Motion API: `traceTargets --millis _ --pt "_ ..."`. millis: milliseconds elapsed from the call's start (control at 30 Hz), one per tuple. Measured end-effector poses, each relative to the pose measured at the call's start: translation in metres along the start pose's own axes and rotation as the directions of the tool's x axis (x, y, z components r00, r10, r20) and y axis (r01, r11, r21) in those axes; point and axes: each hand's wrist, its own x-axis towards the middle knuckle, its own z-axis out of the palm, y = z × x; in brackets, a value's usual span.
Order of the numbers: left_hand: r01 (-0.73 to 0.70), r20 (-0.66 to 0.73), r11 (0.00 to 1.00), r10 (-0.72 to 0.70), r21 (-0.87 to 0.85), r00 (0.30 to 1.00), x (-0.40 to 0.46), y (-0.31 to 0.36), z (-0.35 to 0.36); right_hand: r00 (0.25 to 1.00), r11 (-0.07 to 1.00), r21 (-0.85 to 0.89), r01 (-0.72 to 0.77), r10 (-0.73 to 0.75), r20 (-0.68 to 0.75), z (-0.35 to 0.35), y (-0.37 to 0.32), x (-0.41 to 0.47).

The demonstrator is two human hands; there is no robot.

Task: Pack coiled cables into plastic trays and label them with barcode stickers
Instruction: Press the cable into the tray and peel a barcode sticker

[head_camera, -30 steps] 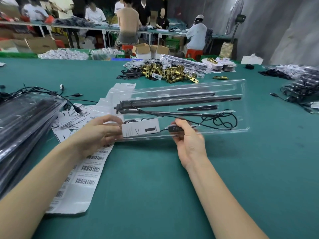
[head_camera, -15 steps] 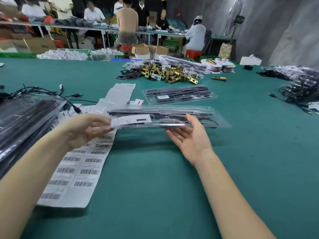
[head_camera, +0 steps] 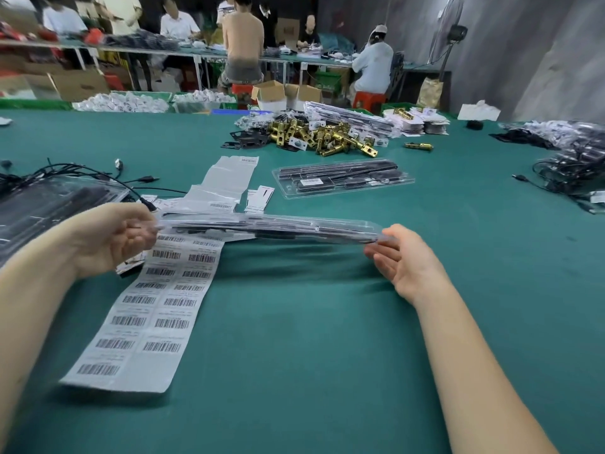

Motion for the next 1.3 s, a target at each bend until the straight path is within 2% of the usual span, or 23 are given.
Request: traceTargets --millis 67,200,400,600,700,900,1033,1133,1167,1200,1233,1300 --pt "-0.011 0.0 1.0 0.011 0.028 1.0 0.002 -0.001 0.0 1.0 0.999 -0.049 -0.006 0.005 -0.014 -0.004 -0.002 0.002" --pt "-0.041 -0.029 0.99 0.045 0.134 0.999 0.004 -0.006 0.004 1.0 0.999 -0.041 -0.001 0.0 -0.03 -0.013 -0.006 0.002" --pt "-0.039 0.007 0.971 0.038 0.237 0.999 0.007 -0.008 0.003 0.996 0.995 -0.093 0.029 -0.038 -0.086 -0.015 -0.007 0.0" --pt "-0.063 -0.042 0.94 0.082 0.336 0.996 0.008 -0.011 0.007 0.993 0.995 -0.069 0.068 -0.074 -0.092 -0.014 -0.005 0.003" --pt "-0.064 -0.05 0.944 0.085 0.322 0.995 0.005 -0.013 0.012 0.994 0.994 -0.084 0.074 -0.081 -0.079 -0.015 -0.003 0.007" --pt "-0.122 -0.091 0.875 0.185 0.469 0.978 0.001 -0.012 0.017 0.978 0.972 -0.153 0.176 -0.19 -0.085 -0.014 0.0 0.013" --pt "-0.16 -0.126 0.857 0.251 0.49 0.96 0.003 -0.014 0.018 0.974 0.964 -0.156 0.217 -0.223 -0.023 -0.014 0.002 0.014" --pt "-0.16 -0.09 0.832 0.243 0.532 0.966 0.001 -0.013 0.016 0.972 0.952 -0.198 0.232 -0.235 0.008 -0.016 0.002 0.015" --pt "-0.149 -0.084 0.806 0.238 0.573 0.968 0.0 -0.014 0.016 0.97 0.946 -0.223 0.237 -0.243 0.004 -0.016 0.001 0.015" --pt "-0.135 -0.095 0.739 0.26 0.66 0.961 0.0 -0.013 0.015 0.969 0.94 -0.241 0.24 -0.248 0.0 -0.017 0.001 0.016" --pt "-0.113 -0.114 0.603 0.325 0.79 0.939 0.0 -0.012 0.014 0.969 0.939 -0.247 0.239 -0.247 -0.004 -0.017 0.001 0.017" --pt "-0.09 -0.089 0.295 0.542 0.951 0.835 -0.004 -0.007 0.019 0.972 0.943 -0.244 0.226 -0.236 -0.013 -0.018 0.002 0.02"
